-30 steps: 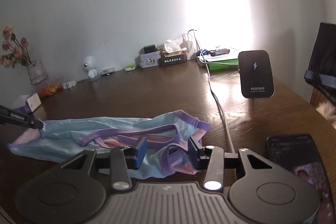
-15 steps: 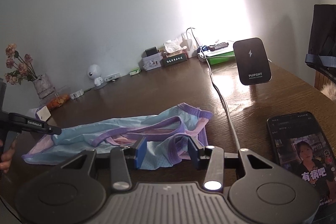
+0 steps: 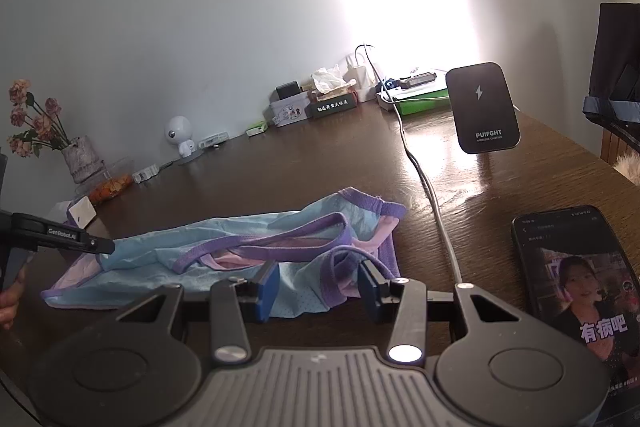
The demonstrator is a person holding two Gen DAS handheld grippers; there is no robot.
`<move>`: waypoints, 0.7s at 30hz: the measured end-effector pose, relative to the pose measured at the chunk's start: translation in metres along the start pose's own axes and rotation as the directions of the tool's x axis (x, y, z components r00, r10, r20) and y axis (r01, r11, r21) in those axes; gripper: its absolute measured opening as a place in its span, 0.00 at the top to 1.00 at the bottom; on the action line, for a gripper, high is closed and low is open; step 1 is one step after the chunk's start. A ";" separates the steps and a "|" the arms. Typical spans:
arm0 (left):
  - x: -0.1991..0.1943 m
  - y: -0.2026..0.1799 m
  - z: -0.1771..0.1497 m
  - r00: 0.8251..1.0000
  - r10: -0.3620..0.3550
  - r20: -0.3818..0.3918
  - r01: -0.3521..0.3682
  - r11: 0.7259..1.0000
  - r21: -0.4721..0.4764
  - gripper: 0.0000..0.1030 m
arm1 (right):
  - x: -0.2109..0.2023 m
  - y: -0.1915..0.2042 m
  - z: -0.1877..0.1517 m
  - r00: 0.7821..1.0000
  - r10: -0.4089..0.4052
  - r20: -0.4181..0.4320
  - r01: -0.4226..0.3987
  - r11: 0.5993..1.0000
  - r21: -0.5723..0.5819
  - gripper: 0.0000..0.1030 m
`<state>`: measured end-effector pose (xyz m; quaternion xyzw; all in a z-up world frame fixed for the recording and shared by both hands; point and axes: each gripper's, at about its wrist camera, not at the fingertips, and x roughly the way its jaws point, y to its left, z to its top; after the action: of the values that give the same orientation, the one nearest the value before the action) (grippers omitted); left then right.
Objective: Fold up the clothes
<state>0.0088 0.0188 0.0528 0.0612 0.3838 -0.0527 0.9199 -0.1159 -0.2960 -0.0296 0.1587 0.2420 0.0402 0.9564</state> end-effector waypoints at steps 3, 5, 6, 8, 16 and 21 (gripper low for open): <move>-0.001 0.000 -0.001 1.000 -0.006 0.002 0.006 1.000 -0.005 0.73 | 0.002 0.000 0.000 1.000 -0.001 -0.003 0.001 1.000 -0.002 0.59; 0.000 -0.002 -0.002 1.000 -0.015 0.001 0.015 1.000 -0.003 0.73 | 0.003 -0.001 0.001 1.000 -0.007 -0.007 0.007 1.000 0.000 0.59; 0.000 -0.003 -0.002 1.000 -0.018 -0.001 0.018 1.000 0.001 0.73 | 0.004 -0.001 0.001 1.000 -0.009 -0.007 0.009 1.000 0.003 0.59; 0.002 -0.005 -0.003 1.000 -0.024 -0.005 0.024 1.000 0.007 0.73 | 0.006 -0.002 0.001 1.000 -0.012 -0.006 0.012 1.000 0.007 0.58; 0.005 -0.006 -0.006 0.999 -0.036 -0.015 0.037 0.999 0.006 0.73 | 0.017 -0.005 0.009 1.000 -0.022 -0.018 0.022 0.999 0.035 0.53; 0.006 -0.004 -0.007 0.999 -0.043 -0.018 0.043 0.999 0.005 0.73 | 0.019 -0.001 0.013 1.000 -0.024 -0.019 0.025 0.998 0.059 0.53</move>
<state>0.0075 0.0154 0.0433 0.0557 0.3932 -0.0730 0.9149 -0.0925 -0.2981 -0.0279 0.1836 0.2539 0.0225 0.9494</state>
